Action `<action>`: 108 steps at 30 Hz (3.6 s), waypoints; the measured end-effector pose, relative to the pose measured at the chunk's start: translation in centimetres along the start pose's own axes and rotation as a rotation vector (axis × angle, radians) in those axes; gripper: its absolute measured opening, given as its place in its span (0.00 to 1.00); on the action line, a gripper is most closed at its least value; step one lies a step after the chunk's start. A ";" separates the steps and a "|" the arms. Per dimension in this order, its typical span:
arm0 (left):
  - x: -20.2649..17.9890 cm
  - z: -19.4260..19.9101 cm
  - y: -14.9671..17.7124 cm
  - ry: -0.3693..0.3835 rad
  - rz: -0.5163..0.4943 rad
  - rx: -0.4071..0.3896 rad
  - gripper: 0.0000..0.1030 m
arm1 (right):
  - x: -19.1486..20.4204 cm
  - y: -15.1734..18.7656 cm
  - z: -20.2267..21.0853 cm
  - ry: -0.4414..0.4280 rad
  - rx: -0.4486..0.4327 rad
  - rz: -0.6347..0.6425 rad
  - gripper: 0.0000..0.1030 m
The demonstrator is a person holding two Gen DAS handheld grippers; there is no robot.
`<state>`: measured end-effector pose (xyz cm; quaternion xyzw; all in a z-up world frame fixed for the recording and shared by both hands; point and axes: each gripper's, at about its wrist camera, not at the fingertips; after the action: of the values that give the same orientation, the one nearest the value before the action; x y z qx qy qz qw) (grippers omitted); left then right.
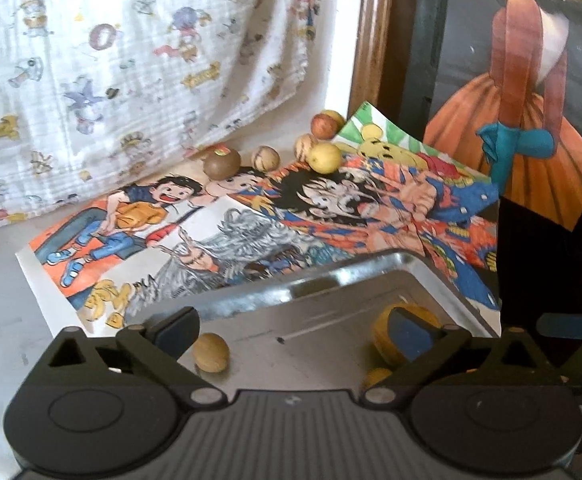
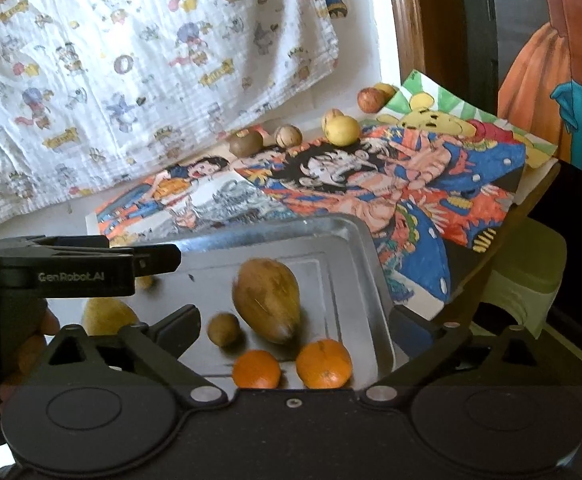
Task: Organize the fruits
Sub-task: 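Move both open tools from the tray toward the remaining fruits, then grasp the kiwi with the sticker using the left tool while the right tool grasps a yellow fruit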
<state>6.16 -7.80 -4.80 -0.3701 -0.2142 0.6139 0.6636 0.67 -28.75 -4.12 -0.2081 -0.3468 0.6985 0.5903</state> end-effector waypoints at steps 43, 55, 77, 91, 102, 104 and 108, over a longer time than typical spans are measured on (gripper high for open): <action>3.6 -1.4 -9.9 -0.095 -0.037 -0.163 0.99 | 0.7 -11.9 -1.2 -0.046 -0.136 0.133 0.99; 3.6 -6.5 -15.2 -0.114 -0.135 -0.223 0.99 | -1.5 -19.8 -5.2 -0.061 -0.134 0.183 0.99; 5.7 -24.8 -17.4 -0.106 -0.177 -0.137 0.99 | -7.6 -24.6 -25.8 -0.013 0.043 0.075 0.99; 6.9 -30.6 -16.6 -0.102 -0.172 -0.062 0.67 | -9.4 -23.3 -31.8 -0.011 0.100 0.027 0.99; 6.9 -30.8 -16.6 -0.080 -0.186 -0.060 0.59 | -9.6 -22.9 -33.0 -0.007 0.092 0.047 0.99; 6.9 -30.7 -16.6 -0.081 -0.187 -0.059 0.59 | -9.6 -22.8 -33.3 0.004 0.079 0.068 0.98; 6.8 -30.6 -16.5 -0.082 -0.189 -0.058 0.59 | -10.0 -22.7 -34.5 0.008 0.088 0.078 0.94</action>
<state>40.68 -7.67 -12.94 -0.3418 -0.2930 0.5567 0.6981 42.46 -28.83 -11.92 -0.1980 -0.3051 0.7349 0.5724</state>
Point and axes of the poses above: each gripper's, at about its wrist camera, not at the fingertips, and z roughly against the way its jaws point, x to its left, y to its underside, and after that the axes turned 7 degrees about z, right-handed
